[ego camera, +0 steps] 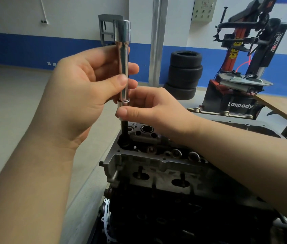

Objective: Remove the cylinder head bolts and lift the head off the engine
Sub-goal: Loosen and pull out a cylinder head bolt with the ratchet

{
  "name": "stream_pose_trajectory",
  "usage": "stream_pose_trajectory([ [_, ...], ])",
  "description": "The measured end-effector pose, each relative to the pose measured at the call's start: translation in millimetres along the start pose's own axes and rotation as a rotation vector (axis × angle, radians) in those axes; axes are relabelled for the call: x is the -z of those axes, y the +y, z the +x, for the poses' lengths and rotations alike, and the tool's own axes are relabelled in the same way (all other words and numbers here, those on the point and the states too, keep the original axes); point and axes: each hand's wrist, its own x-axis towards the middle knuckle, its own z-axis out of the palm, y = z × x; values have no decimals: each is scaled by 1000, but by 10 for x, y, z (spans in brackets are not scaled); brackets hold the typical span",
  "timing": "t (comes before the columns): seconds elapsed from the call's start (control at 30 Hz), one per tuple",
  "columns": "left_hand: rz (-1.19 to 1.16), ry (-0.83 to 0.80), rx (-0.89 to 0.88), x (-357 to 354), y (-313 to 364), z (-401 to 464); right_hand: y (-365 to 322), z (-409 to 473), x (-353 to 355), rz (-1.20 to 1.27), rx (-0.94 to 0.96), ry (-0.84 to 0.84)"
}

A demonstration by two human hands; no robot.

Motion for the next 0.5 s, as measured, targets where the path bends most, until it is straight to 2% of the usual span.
stream_pose_trajectory([
  [0.13, 135, 102, -70, -52, -5, 3, 1, 16, -17, -120, 58, 91],
  [0.33, -31, 39, -15, -52, 3, 1, 16, -12, 23, -53, 79, 27],
  [0.4, 2, 58, -10, -38, 11, 0, 0, -14, 11, -41, 66, 15],
  [0.5, 71, 120, -23, -48, 23, -2, -22, -8, -20, -153, 65, 39],
])
